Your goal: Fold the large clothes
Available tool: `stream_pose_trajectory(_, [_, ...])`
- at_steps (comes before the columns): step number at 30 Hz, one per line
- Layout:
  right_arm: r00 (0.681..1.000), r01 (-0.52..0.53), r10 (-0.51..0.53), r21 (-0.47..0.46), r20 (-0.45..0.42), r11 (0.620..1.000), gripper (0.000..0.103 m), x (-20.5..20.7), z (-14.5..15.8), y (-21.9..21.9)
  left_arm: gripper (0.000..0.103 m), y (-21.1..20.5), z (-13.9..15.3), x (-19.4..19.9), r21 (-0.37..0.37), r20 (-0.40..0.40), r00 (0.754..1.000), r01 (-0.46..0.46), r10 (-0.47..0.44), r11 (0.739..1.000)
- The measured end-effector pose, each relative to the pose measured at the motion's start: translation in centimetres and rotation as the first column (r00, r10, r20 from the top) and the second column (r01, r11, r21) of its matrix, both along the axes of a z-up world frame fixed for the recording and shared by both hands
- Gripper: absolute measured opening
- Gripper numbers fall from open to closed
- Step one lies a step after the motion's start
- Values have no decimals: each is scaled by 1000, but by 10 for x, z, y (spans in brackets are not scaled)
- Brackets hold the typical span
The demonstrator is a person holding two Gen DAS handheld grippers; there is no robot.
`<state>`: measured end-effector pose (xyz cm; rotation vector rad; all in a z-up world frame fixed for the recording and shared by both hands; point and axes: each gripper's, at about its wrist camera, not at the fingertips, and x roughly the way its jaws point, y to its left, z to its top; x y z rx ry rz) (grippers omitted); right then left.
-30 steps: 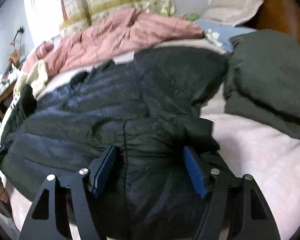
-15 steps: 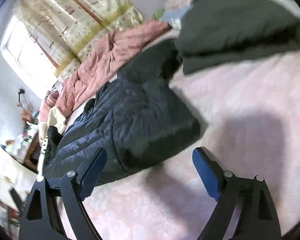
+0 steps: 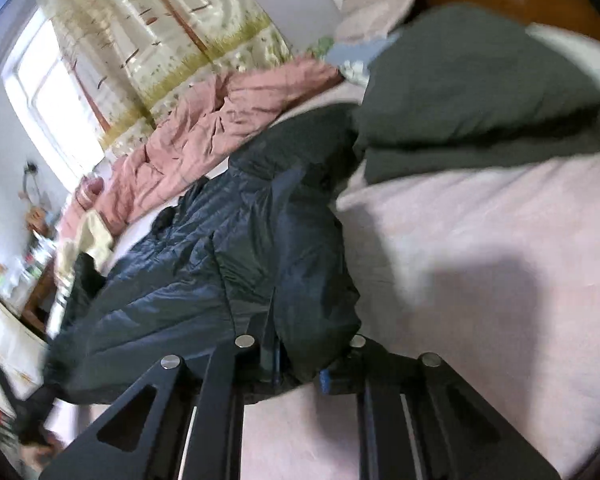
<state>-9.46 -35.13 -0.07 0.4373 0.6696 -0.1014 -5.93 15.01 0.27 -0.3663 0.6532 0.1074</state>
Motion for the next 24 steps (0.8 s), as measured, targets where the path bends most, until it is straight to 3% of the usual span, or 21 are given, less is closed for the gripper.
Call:
stream_pose_trajectory(4, [1000,12,-9,-106,29,994,15,-35,14,4,18,-17,0,-20,103,-20,1000,25,-23,994])
stream_pose_trajectory(7, [999,-17,13,-121,-35,992,16,-23,7,5,27,-26,-14,-6,204,-59,998,15,-3,979])
stream_pose_trajectory(9, [999,-4,-3,-165,-43,986,19,-20,7,9,29,-29,-13,-6,238,-30,999,18,-11,971])
stream_pose_trajectory(10, [999,8,-14,-185,-33,983,22,-22,9,11,36,-27,-12,-12,243,-15,1000,14,-11,970])
stream_pose_trajectory(11, [999,24,-28,-201,-17,979,29,-26,10,12,42,-28,-7,-18,245,18,1000,14,-19,969])
stream_pose_trajectory(13, [998,62,-59,-215,21,975,52,-35,14,10,64,-29,4,-32,256,77,997,7,-28,967])
stream_pose_trajectory(14, [997,67,-61,-210,37,975,71,-38,16,9,67,-29,9,-38,269,98,995,0,-27,963])
stream_pose_trajectory(15, [997,63,-50,-205,65,977,77,-42,19,9,72,-31,12,-38,291,105,994,-7,-25,957])
stream_pose_trajectory(20, [993,60,-28,-280,114,958,79,-51,27,21,78,-42,9,-37,318,104,994,5,-40,948])
stream_pose_trajectory(22, [989,50,-8,-281,150,958,88,-55,30,23,100,-47,19,-46,300,179,981,13,-70,954])
stream_pose_trajectory(24, [987,60,-14,-288,159,956,91,-56,31,25,103,-50,26,-55,316,235,970,-16,-61,949])
